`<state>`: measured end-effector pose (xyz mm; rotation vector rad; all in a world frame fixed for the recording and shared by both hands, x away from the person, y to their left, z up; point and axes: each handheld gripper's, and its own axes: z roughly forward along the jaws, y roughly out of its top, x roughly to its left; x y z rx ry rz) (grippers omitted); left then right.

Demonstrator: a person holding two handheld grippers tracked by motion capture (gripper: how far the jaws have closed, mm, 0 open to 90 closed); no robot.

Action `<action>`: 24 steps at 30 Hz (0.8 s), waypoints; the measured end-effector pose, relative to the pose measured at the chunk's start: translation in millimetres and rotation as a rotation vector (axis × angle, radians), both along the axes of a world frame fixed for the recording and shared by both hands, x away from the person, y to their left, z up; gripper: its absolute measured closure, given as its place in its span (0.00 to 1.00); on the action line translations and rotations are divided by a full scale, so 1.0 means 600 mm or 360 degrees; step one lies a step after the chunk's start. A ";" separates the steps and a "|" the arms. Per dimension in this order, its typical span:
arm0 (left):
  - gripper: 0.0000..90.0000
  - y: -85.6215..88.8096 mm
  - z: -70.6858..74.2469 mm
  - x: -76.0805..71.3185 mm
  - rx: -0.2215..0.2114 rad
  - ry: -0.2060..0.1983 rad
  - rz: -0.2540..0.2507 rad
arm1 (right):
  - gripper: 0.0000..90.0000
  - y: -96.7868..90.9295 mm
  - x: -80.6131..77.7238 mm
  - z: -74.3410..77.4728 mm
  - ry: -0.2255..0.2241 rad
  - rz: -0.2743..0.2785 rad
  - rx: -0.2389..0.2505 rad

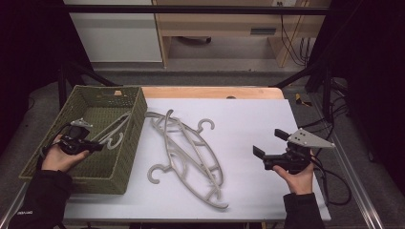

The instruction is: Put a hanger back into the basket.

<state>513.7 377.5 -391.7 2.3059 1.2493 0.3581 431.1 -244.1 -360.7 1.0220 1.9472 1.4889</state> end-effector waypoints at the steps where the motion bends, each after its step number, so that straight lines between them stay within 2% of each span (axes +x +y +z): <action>1: 0.85 0.000 0.000 0.000 0.0000 0.0000 0.0000 | 0.01 0.001 0.000 0.000 -0.0002 -0.0002 -0.0001; 4: 0.85 0.007 0.010 -0.005 -0.0072 -0.0029 0.0020 | 0.01 0.003 0.000 0.000 0.0000 -0.0001 0.0000; 8: 0.80 0.006 0.030 -0.018 -0.0116 -0.0124 0.0021 | 0.01 0.008 0.000 -0.001 0.0004 0.0010 -0.0005; 15: 0.61 -0.008 0.068 -0.061 -0.0265 -0.0437 0.0029 | 0.01 0.018 -0.002 0.002 0.0002 0.0026 -0.0017; 17: 0.53 -0.015 0.074 -0.075 -0.0333 -0.0531 0.0035 | 0.01 0.020 -0.002 0.002 0.0001 0.0037 -0.0024; 19: 0.49 -0.023 0.082 -0.089 -0.0417 -0.0600 0.0031 | 0.01 0.021 -0.003 0.003 0.0007 0.0039 -0.0025; 20: 0.47 -0.023 0.082 -0.089 -0.0417 -0.0600 0.0031 | 0.01 0.021 -0.003 0.003 0.0007 0.0039 -0.0025; 21: 0.44 -0.033 0.089 -0.105 -0.0464 -0.0667 0.0018 | 0.01 0.023 -0.003 0.003 0.0007 0.0038 -0.0015; 24: 0.34 -0.047 0.095 -0.126 -0.0542 -0.0755 -0.0001 | 0.01 0.025 -0.003 0.004 0.0004 0.0052 -0.0027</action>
